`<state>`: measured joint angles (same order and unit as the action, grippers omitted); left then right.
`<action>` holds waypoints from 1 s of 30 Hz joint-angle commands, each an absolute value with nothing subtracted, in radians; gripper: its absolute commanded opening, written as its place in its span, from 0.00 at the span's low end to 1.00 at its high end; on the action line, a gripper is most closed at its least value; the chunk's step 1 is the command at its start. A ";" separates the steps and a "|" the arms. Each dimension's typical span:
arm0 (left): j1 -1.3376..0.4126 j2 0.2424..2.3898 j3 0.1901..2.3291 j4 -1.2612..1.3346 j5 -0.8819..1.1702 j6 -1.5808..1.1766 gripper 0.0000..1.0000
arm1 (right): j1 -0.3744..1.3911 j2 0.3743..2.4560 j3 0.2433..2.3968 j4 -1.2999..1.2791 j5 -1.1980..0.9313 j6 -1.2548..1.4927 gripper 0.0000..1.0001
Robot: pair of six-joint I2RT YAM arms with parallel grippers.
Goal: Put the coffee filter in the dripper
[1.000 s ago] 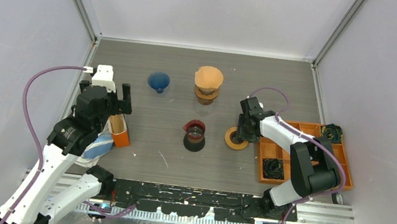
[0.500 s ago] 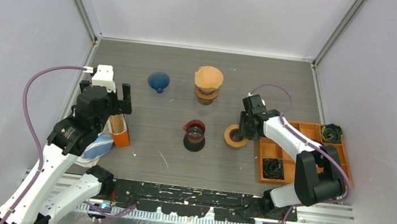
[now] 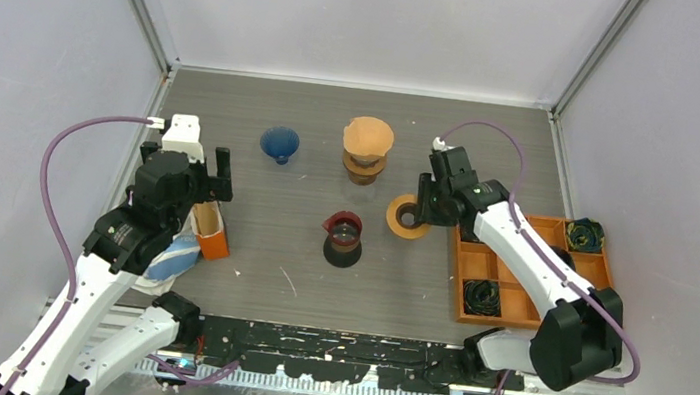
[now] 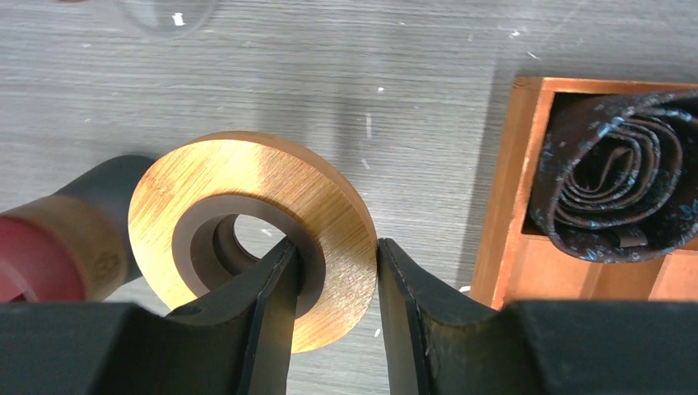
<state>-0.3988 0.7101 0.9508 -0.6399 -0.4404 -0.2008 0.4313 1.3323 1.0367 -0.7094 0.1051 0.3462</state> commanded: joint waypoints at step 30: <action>-0.394 0.698 0.955 -0.589 -0.442 -0.196 0.99 | 0.821 1.503 1.406 -0.787 0.128 0.345 0.27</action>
